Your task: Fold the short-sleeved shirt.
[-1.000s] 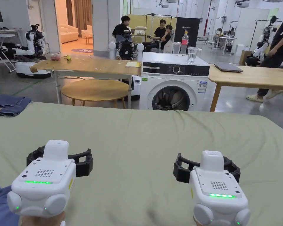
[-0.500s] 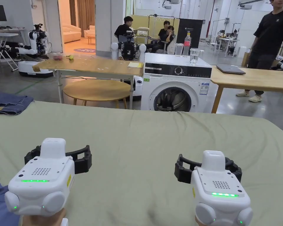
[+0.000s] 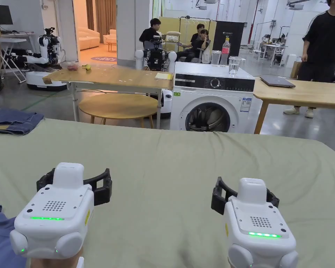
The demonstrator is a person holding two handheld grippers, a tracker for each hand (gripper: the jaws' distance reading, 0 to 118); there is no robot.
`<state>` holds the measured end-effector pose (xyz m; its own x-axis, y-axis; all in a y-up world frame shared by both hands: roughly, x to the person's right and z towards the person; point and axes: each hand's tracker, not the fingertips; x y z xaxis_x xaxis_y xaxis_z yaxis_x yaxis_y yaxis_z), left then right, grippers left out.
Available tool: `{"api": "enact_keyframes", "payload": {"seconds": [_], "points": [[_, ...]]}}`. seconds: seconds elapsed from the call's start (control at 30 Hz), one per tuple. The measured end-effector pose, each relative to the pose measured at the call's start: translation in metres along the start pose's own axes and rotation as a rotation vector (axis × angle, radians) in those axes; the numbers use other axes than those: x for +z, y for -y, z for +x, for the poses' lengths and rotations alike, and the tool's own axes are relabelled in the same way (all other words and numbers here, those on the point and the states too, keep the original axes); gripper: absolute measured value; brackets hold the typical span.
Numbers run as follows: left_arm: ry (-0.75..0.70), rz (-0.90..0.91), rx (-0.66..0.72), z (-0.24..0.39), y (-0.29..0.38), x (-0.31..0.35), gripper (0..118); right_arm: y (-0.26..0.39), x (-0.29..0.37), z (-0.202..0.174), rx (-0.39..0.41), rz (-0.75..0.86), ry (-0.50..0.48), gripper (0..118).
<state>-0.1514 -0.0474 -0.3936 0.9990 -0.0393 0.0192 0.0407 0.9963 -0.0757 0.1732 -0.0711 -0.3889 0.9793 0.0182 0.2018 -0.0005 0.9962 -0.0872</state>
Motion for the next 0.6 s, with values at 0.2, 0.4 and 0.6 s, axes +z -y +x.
{"api": "enact_keyframes", "payload": {"seconds": [0.2, 0.4, 0.6], "points": [[-0.009, 0.011, 0.000, 0.002, -0.001, 0.004, 0, 0.001, 0.003, 0.000, 0.000, 0.012, 0.028, 0], [-0.021, -0.009, 0.011, -0.005, -0.005, 0.007, 0, -0.003, 0.005, -0.001, -0.007, -0.012, 0.008, 0], [-0.046, -0.093, 0.067, -0.035, -0.012, 0.011, 0, -0.006, 0.003, -0.018, -0.021, -0.038, -0.041, 0]]}}
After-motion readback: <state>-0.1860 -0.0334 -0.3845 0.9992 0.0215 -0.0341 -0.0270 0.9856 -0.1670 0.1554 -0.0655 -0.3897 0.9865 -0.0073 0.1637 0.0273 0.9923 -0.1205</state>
